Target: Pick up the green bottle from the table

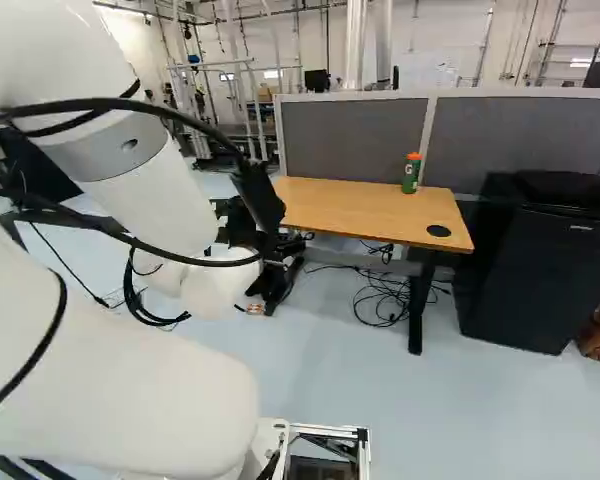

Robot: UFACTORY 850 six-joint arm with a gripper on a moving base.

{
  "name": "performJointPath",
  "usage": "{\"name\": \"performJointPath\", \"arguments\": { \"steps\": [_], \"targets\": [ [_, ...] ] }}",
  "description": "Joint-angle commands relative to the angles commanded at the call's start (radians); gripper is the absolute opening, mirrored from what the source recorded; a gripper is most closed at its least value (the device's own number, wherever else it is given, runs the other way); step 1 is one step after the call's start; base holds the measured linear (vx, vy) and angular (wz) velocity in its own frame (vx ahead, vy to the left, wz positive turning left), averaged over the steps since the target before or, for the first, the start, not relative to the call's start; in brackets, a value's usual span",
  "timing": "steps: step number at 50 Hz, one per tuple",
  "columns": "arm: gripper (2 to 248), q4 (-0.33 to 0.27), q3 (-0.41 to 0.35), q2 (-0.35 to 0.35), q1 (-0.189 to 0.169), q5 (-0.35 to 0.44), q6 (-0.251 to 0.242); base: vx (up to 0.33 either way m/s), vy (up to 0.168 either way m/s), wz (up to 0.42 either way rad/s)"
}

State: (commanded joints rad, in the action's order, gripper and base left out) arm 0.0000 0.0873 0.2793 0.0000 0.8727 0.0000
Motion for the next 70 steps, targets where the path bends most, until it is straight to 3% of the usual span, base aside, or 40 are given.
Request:
{"name": "performJointPath", "arguments": {
  "steps": [70],
  "targets": [
    [247, 0.0, 0.0, 0.0, 0.0, 0.0, 0.0, 0.127, -0.05, -0.259]
  ]
}}
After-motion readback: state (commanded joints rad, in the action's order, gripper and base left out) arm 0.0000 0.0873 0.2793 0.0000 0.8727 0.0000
